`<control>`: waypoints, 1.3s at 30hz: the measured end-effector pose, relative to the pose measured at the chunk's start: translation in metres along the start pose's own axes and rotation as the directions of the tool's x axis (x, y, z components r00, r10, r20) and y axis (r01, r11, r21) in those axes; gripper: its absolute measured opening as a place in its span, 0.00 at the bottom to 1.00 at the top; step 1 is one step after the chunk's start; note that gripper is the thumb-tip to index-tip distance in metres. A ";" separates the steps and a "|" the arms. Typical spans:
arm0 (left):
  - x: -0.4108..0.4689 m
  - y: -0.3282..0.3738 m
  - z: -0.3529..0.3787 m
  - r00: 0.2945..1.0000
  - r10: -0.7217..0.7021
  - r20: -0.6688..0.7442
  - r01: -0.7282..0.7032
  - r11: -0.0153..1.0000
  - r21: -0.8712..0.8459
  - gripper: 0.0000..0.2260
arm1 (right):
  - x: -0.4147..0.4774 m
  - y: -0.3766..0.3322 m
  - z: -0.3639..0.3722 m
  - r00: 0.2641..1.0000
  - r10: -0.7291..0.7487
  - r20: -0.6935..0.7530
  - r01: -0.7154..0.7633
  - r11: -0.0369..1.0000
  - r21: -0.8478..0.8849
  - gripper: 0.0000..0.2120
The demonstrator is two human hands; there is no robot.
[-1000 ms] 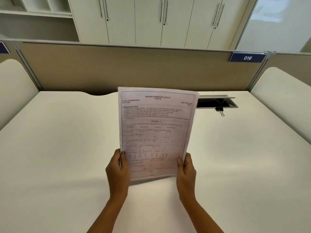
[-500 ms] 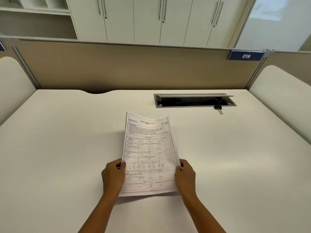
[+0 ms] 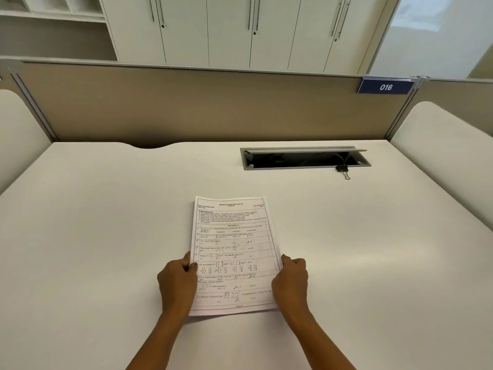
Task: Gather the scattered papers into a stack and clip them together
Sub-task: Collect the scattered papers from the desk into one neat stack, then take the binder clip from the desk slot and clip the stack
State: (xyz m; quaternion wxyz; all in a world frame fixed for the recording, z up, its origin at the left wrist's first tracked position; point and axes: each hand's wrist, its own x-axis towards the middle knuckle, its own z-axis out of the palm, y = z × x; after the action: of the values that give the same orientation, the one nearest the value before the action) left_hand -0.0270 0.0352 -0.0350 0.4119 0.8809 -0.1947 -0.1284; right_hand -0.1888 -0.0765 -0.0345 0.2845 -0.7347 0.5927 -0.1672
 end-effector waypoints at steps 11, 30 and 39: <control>-0.010 0.011 0.010 0.969 0.218 -0.118 -0.169 0.930 0.325 0.22 | 0.007 0.020 -0.016 0.981 -0.120 -0.154 0.144 0.977 0.156 0.19; -0.028 0.127 0.178 0.614 0.678 0.403 -0.780 0.598 0.182 0.32 | 0.150 0.062 -0.085 0.844 -0.190 -0.503 0.270 0.958 0.092 0.23; -0.006 0.149 0.241 0.526 0.676 0.516 -0.846 0.480 0.233 0.30 | 0.260 0.083 -0.106 0.860 -0.164 -0.483 0.207 0.978 0.036 0.21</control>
State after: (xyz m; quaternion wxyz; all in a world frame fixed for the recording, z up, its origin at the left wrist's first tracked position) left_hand -0.1613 -0.2123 -0.0701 0.1621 0.7268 -0.6665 -0.0345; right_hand -0.2520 -0.3619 -0.0266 0.1438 -0.7114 0.5632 -0.3950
